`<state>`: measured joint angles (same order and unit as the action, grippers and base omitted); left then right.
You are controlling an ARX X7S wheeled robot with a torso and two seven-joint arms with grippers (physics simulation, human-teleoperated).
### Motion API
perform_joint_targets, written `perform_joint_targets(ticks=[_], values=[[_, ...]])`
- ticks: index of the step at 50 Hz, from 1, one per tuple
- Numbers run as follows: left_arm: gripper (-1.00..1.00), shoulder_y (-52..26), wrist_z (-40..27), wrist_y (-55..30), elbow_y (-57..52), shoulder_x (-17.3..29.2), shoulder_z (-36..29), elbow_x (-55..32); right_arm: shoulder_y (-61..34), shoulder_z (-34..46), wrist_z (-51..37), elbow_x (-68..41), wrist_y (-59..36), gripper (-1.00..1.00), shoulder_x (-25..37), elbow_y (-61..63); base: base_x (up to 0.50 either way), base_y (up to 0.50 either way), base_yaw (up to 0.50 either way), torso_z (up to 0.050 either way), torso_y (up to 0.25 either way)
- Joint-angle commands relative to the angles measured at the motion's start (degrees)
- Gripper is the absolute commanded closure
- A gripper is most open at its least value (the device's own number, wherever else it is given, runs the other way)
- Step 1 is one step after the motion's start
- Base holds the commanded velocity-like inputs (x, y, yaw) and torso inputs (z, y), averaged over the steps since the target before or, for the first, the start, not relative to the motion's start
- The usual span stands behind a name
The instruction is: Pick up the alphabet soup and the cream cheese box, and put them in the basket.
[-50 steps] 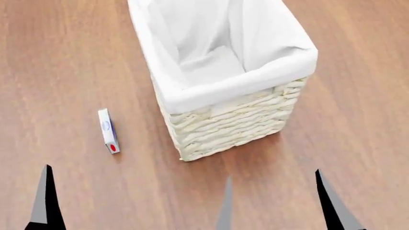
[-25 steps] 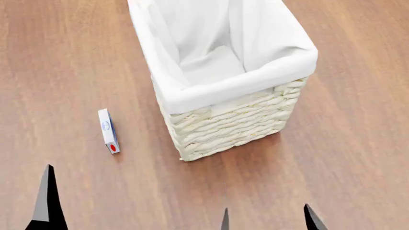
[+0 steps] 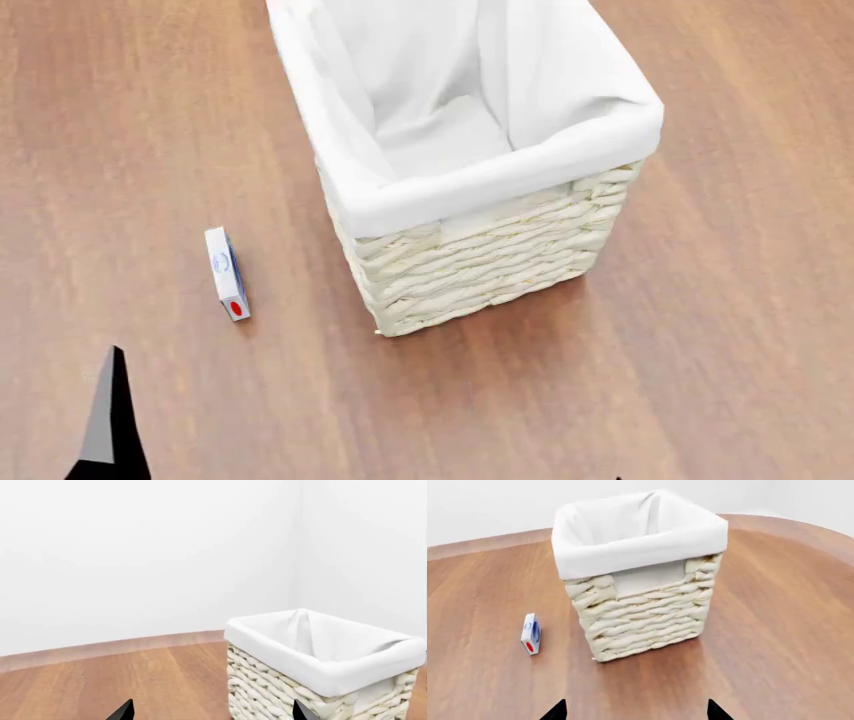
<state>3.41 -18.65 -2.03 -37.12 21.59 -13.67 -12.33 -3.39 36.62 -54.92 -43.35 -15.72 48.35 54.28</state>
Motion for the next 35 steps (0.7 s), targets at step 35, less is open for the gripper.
perform_joint_targets(ticks=[35], values=[[-1.0,0.3,-0.6,0.9,0.4,0.7,-0.4,-0.3,6.9,0.9,0.6,-3.4,4.1,-1.0,3.0,-4.1,0.0,0.0,0.0,0.0,0.0]])
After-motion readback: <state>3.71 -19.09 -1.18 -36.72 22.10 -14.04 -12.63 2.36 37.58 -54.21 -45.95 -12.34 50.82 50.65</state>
